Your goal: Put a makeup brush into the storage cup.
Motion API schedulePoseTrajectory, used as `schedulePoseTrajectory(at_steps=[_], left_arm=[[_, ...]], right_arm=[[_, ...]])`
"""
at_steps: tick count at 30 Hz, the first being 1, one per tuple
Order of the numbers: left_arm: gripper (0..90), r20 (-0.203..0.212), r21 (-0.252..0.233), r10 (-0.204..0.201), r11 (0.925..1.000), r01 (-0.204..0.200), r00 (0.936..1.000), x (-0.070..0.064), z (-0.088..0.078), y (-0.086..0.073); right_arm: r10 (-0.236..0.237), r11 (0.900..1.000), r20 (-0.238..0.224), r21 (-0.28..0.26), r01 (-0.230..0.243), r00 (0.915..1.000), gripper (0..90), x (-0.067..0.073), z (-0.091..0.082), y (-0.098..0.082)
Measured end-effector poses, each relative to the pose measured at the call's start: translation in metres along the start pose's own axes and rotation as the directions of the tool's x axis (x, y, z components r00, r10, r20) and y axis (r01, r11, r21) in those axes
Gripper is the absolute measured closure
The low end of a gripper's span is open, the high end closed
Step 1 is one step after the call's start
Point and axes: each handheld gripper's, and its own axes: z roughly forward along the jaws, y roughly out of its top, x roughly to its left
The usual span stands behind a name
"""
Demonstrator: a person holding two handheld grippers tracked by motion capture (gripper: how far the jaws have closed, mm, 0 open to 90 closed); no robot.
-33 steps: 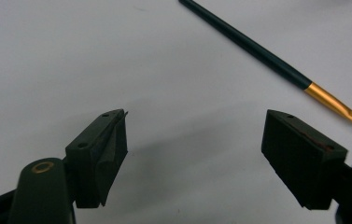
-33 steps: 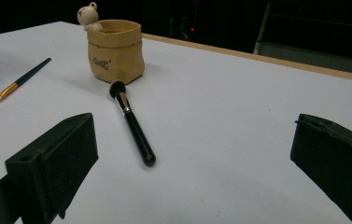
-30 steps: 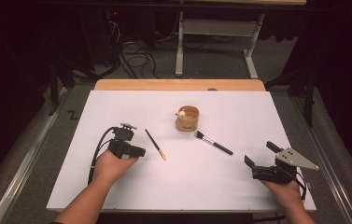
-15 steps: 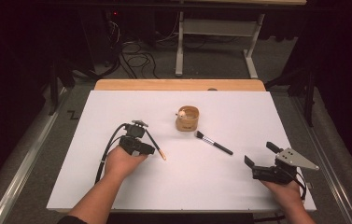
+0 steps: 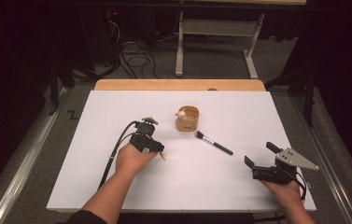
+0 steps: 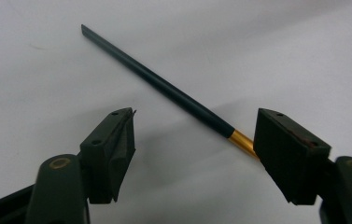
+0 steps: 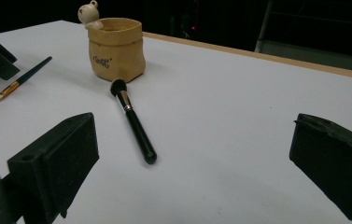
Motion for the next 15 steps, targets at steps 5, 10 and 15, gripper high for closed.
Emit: schedulePoseTrajectory(at_steps=[5,10,15], left_arm=[[35.2,-0.005,0.014,-0.014,0.9998,0.014,0.9999,0.000,0.003,0.002],[36.3,-0.016,0.015,-0.012,0.9998,0.012,0.9998,-0.002,0.006,0.004],[37.5,-0.026,0.032,-0.020,0.9993,0.021,0.9995,-0.005,0.011,0.006]], right_arm=[[-0.005,1.000,-0.001,0.005,0.005,1.0000,1.7,0.000,0.001,0.000],[-0.007,1.000,-0.001,0.008,0.007,1.0000,1.7,0.000,0.001,-0.001],[-0.009,1.000,-0.002,0.009,0.009,1.0000,1.8,0.000,0.001,-0.001]])
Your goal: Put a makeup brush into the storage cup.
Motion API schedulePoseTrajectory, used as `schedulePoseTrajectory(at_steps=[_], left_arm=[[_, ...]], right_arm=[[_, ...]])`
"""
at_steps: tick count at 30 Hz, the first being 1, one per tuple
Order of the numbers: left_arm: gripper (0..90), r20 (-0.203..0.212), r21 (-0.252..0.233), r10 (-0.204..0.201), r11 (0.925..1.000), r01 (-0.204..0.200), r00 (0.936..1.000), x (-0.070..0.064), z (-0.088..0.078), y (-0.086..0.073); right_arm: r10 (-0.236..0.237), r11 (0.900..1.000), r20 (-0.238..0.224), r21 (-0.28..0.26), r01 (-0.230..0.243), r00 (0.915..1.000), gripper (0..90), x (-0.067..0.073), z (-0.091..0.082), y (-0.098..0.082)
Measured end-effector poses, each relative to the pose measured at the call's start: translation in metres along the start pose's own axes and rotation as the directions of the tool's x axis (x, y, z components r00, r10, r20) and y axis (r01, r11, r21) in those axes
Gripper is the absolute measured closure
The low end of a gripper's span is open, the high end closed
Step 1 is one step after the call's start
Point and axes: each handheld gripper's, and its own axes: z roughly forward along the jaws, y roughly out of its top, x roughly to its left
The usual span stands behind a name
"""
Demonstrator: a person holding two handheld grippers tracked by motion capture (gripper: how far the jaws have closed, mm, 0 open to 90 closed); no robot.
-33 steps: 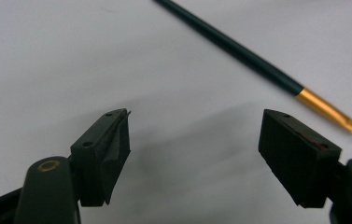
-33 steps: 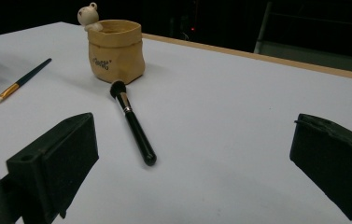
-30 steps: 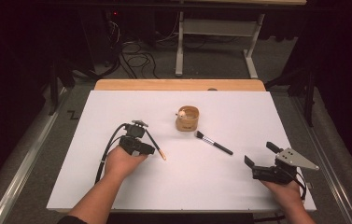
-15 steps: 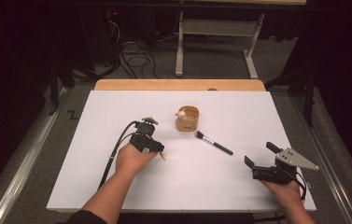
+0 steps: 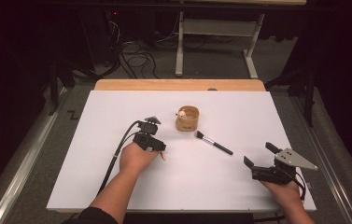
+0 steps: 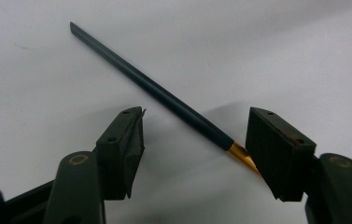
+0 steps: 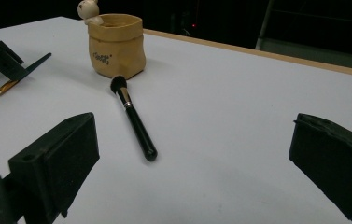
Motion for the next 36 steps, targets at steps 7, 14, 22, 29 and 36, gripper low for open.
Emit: schedulePoseTrajectory(at_steps=[7,14,22,29,36], left_arm=[[40.8,-0.007,0.011,-0.002,0.9999,0.002,1.0000,-0.0012,0.0007,0.0011],[44.8,-0.007,0.025,-0.002,0.9997,0.002,1.0000,0.0003,0.0008,0.0017],[62.1,-0.044,0.027,0.003,0.9996,-0.002,0.9990,0.0021,-0.0007,0.0015],[77.0,-0.064,0.030,0.024,0.9993,-0.022,0.9977,0.0011,-0.0016,0.0003],[81.9,-0.074,0.020,0.044,0.9989,-0.042,0.9963,0.0003,-0.0020,-0.0010]], right_arm=[[-0.004,1.000,0.001,0.001,0.004,1.0000,1.9,-0.0004,0.0001,-0.0002],[-0.003,1.000,0.003,0.003,0.003,1.0000,1.9,-0.0003,-0.0002,-0.0002],[-0.004,1.000,0.003,0.002,0.004,1.0000,1.9,-0.0007,0.0001,-0.0002],[-0.004,1.000,0.003,0.003,0.004,1.0000,2.0,-0.0009,0.0002,-0.0003],[-0.003,1.000,0.004,0.002,0.003,1.0000,2.0,-0.0011,0.0000,-0.0003]])
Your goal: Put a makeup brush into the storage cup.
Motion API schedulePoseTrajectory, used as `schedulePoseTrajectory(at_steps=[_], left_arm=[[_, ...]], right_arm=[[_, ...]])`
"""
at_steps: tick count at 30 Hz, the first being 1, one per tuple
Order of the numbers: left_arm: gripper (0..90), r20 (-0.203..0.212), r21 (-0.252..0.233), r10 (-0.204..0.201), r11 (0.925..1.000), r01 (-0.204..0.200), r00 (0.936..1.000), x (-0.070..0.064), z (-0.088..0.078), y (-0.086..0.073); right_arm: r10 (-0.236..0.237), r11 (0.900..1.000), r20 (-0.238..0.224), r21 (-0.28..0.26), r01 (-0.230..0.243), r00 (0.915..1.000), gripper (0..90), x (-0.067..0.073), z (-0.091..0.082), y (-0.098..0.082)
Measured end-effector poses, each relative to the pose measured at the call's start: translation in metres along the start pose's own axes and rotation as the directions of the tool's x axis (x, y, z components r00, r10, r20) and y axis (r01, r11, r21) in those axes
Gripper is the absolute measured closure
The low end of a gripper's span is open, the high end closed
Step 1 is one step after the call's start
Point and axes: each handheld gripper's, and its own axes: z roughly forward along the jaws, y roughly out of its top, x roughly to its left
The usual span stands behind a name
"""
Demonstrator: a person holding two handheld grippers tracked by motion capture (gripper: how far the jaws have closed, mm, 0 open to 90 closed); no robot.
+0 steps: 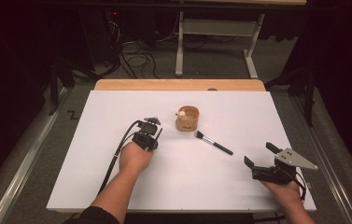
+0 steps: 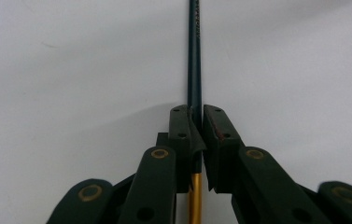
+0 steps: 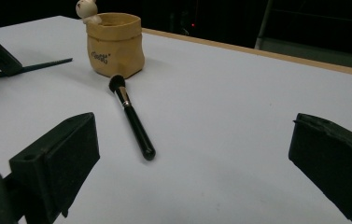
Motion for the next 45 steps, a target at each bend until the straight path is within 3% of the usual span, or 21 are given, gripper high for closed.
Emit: schedulePoseTrajectory(at_steps=[28,34,45], left_arm=[[82.5,0.009,-0.011,0.052,0.9986,-0.052,0.9986,0.0015,-0.0013,-0.0015],[82.6,0.014,-0.014,0.089,0.9959,-0.089,0.9959,0.0020,-0.0024,-0.0028],[82.6,0.010,-0.023,0.107,0.9940,-0.107,0.9942,0.0017,-0.0038,-0.0033]], right_arm=[[0.004,1.000,0.000,0.002,-0.004,1.0000,2.0,0.0000,-0.0001,-0.0002],[0.002,1.000,0.000,0.004,-0.002,1.0000,2.0,0.0000,0.0002,-0.0004],[-0.007,1.000,0.000,0.005,0.007,1.0000,2.0,0.0012,0.0007,-0.0006]])
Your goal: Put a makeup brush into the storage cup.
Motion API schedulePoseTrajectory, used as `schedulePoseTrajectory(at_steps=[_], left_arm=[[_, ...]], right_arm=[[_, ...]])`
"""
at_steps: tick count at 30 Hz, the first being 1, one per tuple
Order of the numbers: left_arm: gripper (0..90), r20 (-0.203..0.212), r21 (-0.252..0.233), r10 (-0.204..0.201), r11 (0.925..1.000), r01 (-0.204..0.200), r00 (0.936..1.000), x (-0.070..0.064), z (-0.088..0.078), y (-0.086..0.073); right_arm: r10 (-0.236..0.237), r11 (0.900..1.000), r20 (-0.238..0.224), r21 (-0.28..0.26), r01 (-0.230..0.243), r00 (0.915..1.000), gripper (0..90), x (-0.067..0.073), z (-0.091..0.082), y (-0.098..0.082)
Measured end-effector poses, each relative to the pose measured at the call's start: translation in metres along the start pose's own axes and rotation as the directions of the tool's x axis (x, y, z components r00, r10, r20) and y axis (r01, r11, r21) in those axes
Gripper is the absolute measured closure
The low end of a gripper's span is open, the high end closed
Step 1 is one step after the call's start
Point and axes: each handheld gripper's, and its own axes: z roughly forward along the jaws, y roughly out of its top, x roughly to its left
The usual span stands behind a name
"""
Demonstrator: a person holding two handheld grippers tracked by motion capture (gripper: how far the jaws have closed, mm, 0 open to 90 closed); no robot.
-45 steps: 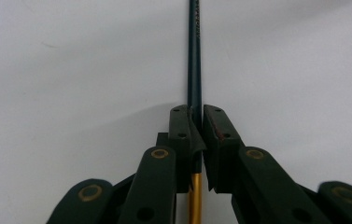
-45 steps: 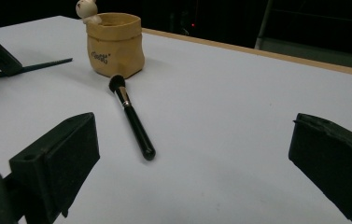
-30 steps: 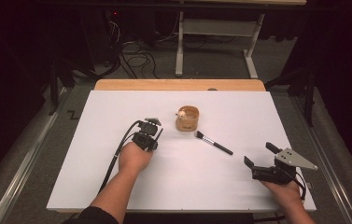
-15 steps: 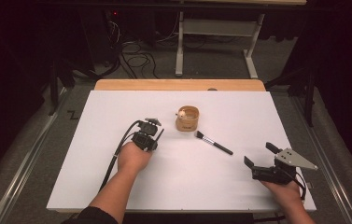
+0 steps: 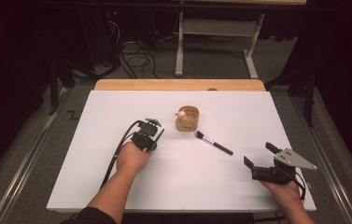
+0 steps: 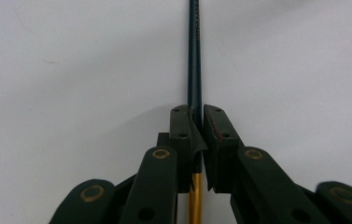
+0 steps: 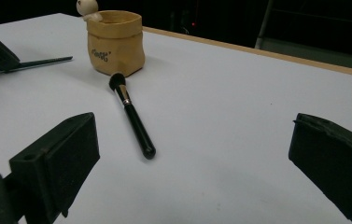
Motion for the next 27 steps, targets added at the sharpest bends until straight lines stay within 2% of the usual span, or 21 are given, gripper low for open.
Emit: schedulePoseTrajectory(at_steps=[18,22,27], left_arm=[[82.6,0.001,0.014,0.014,0.9998,-0.014,0.9999,-0.0020,0.0016,-0.0003],[82.5,0.006,0.019,0.008,0.9998,-0.008,1.0000,-0.0019,0.0024,-0.0004],[82.2,0.032,0.032,-0.016,0.9994,0.015,0.9994,0.0002,0.0029,0.0008]], right_arm=[[-0.003,1.000,0.002,0.002,0.003,1.0000,2.0,-0.0003,0.0002,-0.0002],[-0.003,1.000,0.002,0.001,0.003,1.0000,2.0,-0.0004,0.0002,-0.0002],[0.001,1.000,0.002,0.001,-0.001,1.0000,2.0,-0.0004,-0.0002,-0.0001]])
